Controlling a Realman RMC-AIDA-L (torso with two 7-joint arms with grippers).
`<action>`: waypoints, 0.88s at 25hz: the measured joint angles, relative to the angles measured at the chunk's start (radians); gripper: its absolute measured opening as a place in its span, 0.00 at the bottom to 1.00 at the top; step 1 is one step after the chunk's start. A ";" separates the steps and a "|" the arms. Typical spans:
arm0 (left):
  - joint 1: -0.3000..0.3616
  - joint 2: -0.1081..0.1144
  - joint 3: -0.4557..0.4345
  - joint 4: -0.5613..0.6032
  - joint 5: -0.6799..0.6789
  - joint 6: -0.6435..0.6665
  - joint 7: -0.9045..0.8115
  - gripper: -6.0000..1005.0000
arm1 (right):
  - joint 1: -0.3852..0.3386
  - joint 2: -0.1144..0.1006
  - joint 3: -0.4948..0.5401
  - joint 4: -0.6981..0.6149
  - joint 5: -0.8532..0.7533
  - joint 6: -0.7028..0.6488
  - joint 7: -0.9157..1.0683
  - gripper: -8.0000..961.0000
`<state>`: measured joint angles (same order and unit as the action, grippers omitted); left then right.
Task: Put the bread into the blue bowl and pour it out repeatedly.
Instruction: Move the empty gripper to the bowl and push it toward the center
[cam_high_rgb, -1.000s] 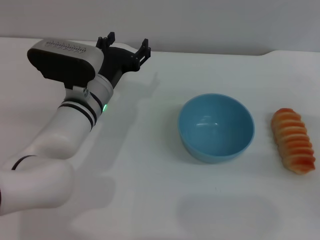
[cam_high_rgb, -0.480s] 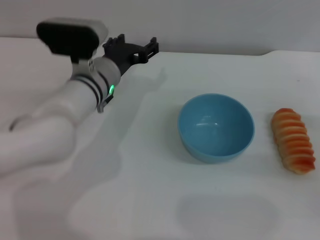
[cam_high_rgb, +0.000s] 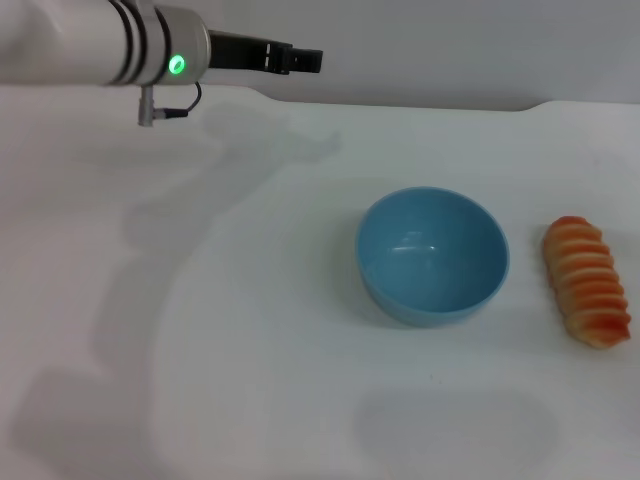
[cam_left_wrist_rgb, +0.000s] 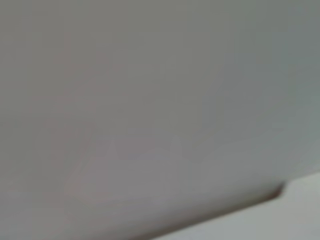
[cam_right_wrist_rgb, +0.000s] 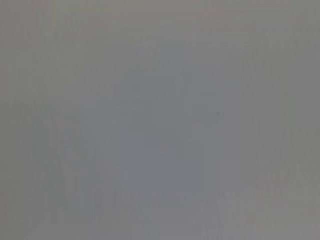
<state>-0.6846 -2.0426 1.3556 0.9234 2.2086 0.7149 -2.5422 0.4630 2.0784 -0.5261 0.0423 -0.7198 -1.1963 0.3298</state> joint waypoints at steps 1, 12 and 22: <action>-0.011 -0.002 -0.049 0.008 0.001 0.068 0.021 0.86 | 0.000 0.000 0.000 -0.001 0.000 0.000 0.000 0.82; -0.046 -0.013 -0.043 0.067 0.147 0.365 -0.066 0.86 | 0.002 -0.001 0.000 -0.005 0.001 0.002 0.000 0.82; -0.039 -0.019 0.058 0.038 0.137 0.362 -0.092 0.86 | 0.002 -0.001 0.000 -0.002 0.001 0.001 0.000 0.82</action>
<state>-0.7231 -2.0614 1.4138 0.9614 2.3458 1.0766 -2.6339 0.4653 2.0770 -0.5261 0.0400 -0.7187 -1.1948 0.3296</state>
